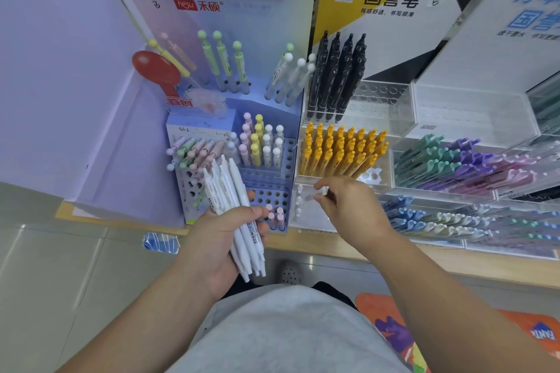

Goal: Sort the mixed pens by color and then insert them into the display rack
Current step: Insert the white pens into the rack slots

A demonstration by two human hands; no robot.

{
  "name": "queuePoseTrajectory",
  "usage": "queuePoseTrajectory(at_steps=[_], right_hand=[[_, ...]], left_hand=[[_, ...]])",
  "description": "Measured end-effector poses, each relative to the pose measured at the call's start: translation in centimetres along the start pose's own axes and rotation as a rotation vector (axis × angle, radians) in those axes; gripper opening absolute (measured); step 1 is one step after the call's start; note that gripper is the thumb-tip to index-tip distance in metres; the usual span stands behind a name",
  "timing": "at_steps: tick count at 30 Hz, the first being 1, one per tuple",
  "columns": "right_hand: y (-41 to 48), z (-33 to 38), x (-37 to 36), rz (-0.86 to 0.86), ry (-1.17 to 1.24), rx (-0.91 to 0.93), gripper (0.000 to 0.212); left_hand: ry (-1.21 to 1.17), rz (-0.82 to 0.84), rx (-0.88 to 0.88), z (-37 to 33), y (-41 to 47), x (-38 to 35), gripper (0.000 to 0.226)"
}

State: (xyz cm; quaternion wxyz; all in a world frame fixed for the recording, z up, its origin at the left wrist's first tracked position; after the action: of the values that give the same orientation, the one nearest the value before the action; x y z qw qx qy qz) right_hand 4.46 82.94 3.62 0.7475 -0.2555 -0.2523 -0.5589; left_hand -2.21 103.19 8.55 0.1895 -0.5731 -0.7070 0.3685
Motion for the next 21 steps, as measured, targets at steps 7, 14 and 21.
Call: queuePoseTrajectory(at_steps=[7, 14, 21], right_hand=[[0.3, -0.6, -2.3, 0.000, 0.002, -0.022, 0.025], [1.2, -1.1, -3.5, 0.008, -0.040, -0.060, 0.021], [1.5, -1.3, -3.8, 0.013, -0.088, -0.071, 0.022]], left_hand=[[-0.006, 0.001, -0.002, 0.2, -0.2, 0.0, 0.051], [0.028, 0.014, -0.022, 0.1, -0.5, -0.3, 0.039], [0.035, 0.034, -0.038, -0.1, -0.8, -0.8, 0.046]])
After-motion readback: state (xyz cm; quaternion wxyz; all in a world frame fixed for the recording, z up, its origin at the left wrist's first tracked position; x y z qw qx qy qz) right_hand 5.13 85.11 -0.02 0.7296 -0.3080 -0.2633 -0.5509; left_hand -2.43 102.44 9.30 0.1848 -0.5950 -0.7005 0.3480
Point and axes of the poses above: each hand's wrist, its own y-axis towards the middle knuckle, its own x-axis out of the back of the hand, z = x × y, the point moved 3 cm from there along y, towards the middle knuckle, and after that the axes turned 15 degrees about y, right-handed, at the moved point
